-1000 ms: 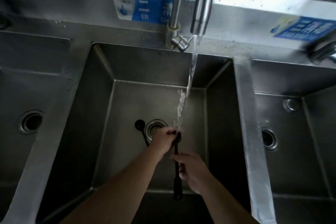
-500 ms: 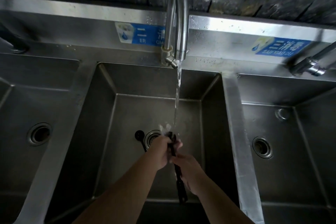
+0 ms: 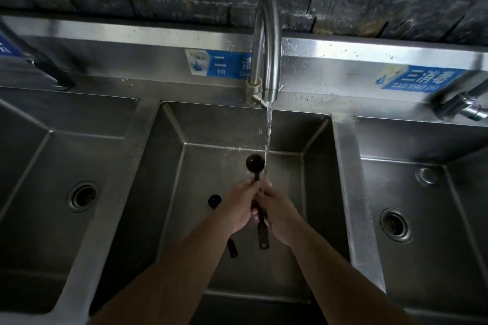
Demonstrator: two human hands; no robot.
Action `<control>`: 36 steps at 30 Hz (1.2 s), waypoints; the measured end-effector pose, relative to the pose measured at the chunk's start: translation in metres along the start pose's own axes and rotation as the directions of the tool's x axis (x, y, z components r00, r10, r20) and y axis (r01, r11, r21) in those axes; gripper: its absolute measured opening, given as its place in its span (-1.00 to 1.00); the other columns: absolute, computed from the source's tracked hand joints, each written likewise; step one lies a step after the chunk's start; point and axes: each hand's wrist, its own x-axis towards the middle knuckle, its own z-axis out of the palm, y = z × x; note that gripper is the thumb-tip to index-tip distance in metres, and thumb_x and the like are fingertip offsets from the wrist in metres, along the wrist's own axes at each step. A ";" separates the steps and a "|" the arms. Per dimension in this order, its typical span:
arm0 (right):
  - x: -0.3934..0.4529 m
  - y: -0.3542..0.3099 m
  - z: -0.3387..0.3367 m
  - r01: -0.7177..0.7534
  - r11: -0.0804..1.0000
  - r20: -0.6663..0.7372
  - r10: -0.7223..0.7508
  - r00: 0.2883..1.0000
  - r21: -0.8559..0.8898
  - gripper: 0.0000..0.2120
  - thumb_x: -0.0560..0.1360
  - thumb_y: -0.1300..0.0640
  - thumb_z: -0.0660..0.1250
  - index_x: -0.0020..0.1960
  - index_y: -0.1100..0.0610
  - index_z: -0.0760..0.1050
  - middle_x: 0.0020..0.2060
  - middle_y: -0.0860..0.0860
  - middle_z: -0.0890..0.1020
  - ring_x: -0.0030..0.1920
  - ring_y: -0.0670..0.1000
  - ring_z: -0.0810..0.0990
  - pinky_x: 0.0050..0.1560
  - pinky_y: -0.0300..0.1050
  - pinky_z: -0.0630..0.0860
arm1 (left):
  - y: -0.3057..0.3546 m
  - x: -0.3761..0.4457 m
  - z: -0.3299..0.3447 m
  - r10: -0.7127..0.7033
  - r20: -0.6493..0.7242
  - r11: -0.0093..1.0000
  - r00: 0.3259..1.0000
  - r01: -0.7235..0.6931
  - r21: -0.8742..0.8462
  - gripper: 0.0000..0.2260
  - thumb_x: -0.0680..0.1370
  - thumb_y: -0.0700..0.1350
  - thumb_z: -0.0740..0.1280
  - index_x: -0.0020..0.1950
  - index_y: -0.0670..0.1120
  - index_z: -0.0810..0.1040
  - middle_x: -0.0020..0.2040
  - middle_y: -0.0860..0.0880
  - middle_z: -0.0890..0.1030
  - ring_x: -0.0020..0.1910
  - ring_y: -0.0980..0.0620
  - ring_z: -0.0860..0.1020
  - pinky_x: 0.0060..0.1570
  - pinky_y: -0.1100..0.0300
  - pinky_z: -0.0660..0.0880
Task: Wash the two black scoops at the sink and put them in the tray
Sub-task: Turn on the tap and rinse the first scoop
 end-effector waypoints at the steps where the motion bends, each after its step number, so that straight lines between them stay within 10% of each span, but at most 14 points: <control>1: 0.002 -0.006 0.001 0.040 0.999 0.010 -0.040 0.999 -0.019 -0.73 0.70 0.18 0.12 0.26 0.28 0.50 -0.14 0.23 0.54 -0.31 0.01 0.49 -0.27 -0.11 0.43 | 0.007 0.002 0.001 0.015 -0.015 1.000 1.000 -0.015 0.011 -0.74 0.62 -0.04 0.22 -0.07 -0.05 0.68 -0.12 -0.12 0.62 -0.41 0.05 0.48 -0.54 0.20 0.34; 11: 0.015 -0.080 0.010 0.299 0.954 0.036 -0.299 0.954 -0.002 -0.76 0.67 0.27 0.12 0.15 0.37 0.52 -0.25 0.13 0.53 -0.30 -0.01 0.49 -0.21 -0.12 0.44 | 0.098 0.017 0.028 0.212 0.018 0.977 0.977 -0.212 -0.016 -0.70 0.62 -0.09 0.22 -0.13 0.14 0.71 -0.06 -0.02 0.67 -0.44 0.11 0.49 -0.56 0.26 0.33; 15: 0.009 -0.089 0.004 0.365 0.928 0.079 -0.371 0.925 0.075 -0.82 0.58 0.42 0.13 0.03 0.32 0.51 -0.30 0.10 0.52 -0.34 -0.04 0.50 -0.31 -0.23 0.47 | 0.113 0.025 0.032 0.248 0.036 0.959 0.968 -0.239 -0.153 -0.77 0.61 -0.22 0.26 0.01 0.05 0.66 -0.09 -0.02 0.73 -0.17 0.08 0.68 -0.42 0.27 0.53; 23: -0.007 -0.008 0.003 0.156 0.848 -0.276 -0.331 0.902 -0.507 -0.92 0.53 -0.09 0.37 -0.10 -0.12 0.59 -0.28 -0.07 0.71 -0.32 -0.16 0.68 -0.31 -0.21 0.61 | 0.034 0.023 0.022 0.097 -0.024 0.966 0.995 -0.100 -0.240 -0.82 0.47 -0.26 0.37 -0.20 -0.03 0.73 -0.23 -0.03 0.70 -0.19 0.06 0.68 -0.18 0.19 0.61; 30: -0.040 0.053 0.000 -0.010 0.989 -0.220 -0.022 0.975 -0.144 -0.84 0.61 0.09 0.28 -0.06 0.03 0.62 -0.34 0.01 0.69 -0.43 -0.10 0.60 -0.42 -0.26 0.52 | -0.028 0.000 -0.003 -0.046 0.034 0.968 0.998 0.053 -0.245 -0.94 0.50 -0.24 0.38 -0.07 -0.15 0.64 -0.21 -0.11 0.64 -0.27 -0.01 0.63 -0.31 0.14 0.57; 36: -0.058 0.078 -0.011 -0.178 0.978 -0.130 0.192 0.973 0.109 -0.83 0.60 0.16 0.29 0.01 0.16 0.66 -0.32 0.08 0.70 -0.45 -0.01 0.57 -0.46 -0.16 0.49 | -0.034 0.004 -0.015 -0.108 -0.190 0.935 0.976 0.035 -0.354 -0.80 0.58 -0.10 0.32 0.10 -0.22 0.53 -0.02 -0.22 0.65 -0.19 -0.09 0.67 -0.25 0.05 0.60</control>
